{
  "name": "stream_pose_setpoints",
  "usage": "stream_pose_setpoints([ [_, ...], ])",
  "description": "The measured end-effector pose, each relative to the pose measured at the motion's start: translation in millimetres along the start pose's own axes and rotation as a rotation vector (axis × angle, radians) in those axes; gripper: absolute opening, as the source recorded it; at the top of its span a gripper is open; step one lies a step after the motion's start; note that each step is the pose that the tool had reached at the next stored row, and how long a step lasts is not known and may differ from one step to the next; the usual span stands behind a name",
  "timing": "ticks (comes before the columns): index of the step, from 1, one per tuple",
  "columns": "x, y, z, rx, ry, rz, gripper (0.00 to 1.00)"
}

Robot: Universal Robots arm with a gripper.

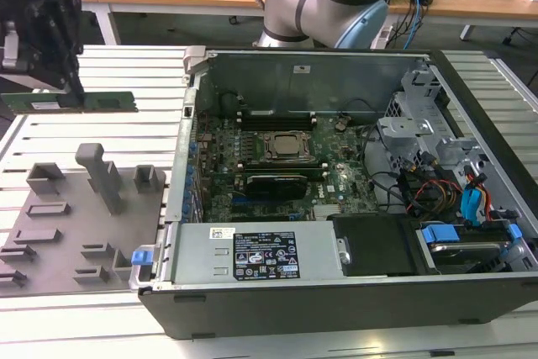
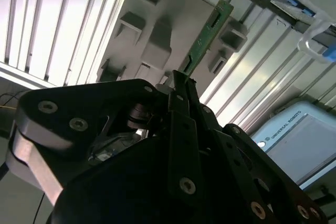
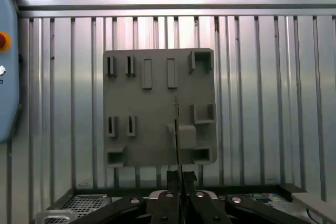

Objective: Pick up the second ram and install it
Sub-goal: 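Pick up the second ram and move it above second insertion slot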

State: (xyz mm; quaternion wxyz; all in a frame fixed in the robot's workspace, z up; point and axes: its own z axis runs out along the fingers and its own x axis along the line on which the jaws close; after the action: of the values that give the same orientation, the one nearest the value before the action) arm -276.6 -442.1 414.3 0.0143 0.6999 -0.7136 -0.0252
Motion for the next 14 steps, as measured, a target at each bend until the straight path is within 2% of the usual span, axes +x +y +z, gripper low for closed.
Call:
stream_pose_setpoints([
  [2,-0.1,-10.2,-0.6,-0.0004,0.0001,0.000,0.14],
  [4,-0.5,-26.5,-1.5,-0.0007,0.0001,0.000,0.14],
  [7,-0.8,-38.8,-2.1,-0.0009,0.0001,0.000,0.14],
  [14,-1.6,-81.0,-4.4,-0.0017,0.0000,0.000,0.14],
])
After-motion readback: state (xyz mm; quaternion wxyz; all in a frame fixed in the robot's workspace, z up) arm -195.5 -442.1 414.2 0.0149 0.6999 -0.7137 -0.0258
